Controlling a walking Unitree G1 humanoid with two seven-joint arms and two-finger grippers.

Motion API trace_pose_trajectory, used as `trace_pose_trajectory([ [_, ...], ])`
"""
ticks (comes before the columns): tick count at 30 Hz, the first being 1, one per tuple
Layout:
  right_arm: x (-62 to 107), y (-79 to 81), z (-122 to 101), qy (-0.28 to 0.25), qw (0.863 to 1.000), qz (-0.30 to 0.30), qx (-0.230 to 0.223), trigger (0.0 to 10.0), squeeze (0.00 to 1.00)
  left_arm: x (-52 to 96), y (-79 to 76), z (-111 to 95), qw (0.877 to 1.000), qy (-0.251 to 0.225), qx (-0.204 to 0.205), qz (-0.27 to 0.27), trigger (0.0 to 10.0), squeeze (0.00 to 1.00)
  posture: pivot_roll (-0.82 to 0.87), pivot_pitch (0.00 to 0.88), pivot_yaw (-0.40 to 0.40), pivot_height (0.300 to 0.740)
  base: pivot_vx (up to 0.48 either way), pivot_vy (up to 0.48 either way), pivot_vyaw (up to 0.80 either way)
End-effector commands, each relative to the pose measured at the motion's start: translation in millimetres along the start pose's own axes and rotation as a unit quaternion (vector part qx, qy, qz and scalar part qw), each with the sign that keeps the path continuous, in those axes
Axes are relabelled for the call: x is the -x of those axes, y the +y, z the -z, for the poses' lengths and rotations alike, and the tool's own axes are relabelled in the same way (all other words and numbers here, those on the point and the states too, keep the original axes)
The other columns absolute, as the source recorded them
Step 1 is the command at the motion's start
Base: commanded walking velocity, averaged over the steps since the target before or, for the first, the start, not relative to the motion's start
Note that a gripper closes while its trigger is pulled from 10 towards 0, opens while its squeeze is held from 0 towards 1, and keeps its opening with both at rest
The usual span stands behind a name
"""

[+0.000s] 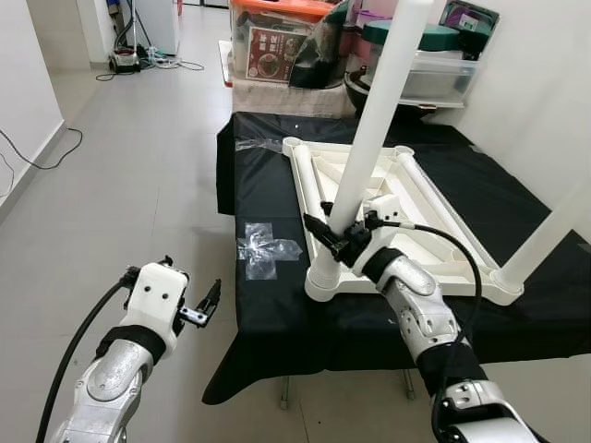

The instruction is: Building children table

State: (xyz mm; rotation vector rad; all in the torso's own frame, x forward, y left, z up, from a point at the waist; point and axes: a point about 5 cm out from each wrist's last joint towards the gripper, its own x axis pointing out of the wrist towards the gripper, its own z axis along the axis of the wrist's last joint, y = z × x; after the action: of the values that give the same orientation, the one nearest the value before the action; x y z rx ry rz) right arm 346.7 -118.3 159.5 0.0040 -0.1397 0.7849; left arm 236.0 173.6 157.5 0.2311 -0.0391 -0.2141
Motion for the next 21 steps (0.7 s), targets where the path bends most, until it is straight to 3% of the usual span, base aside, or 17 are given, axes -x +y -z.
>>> trace_pose_trajectory([
  [1, 1.6, 20.8, 25.2, 0.053, 0.995, -0.068, -0.042, 10.0, 0.0, 1.2, -0.9, -1.8, 1.0, 0.0, 0.011, -0.002, 10.0, 0.0, 0.16, 0.0, -0.15, 0.74, 0.0, 0.0, 0.0],
  [10, 0.7, 21.1, 23.1, 0.058, 0.992, -0.105, -0.045, 10.0, 0.0, 0.5, 0.4, -3.9, 1.0, -0.003, 0.018, -0.004, 10.0, 0.0, 0.16, 0.0, -0.151, 0.74, 0.0, 0.0, 0.0],
  [14, -3.5, 19.4, 23.1, 0.058, 0.994, -0.086, -0.047, 10.0, 0.0, 1.1, 0.6, -4.4, 1.0, -0.004, 0.019, -0.007, 10.0, 0.0, 0.16, 0.0, -0.154, 0.74, 0.0, 0.0, 0.0],
  [20, -2.3, 29.6, 32.4, 0.077, 0.992, -0.094, -0.041, 10.0, 0.0, 1.5, 0.7, -5.2, 1.0, -0.003, 0.021, -0.009, 10.0, 0.0, 0.16, 0.0, -0.153, 0.74, 0.0, 0.0, 0.0],
  [21, -3.2, 28.0, 38.3, 0.095, 0.992, -0.063, -0.052, 10.0, 0.0, 1.4, 1.0, -5.1, 1.0, -0.003, 0.021, -0.01, 10.0, 0.0, 0.16, 0.0, -0.154, 0.74, 0.0, 0.0, 0.0],
])
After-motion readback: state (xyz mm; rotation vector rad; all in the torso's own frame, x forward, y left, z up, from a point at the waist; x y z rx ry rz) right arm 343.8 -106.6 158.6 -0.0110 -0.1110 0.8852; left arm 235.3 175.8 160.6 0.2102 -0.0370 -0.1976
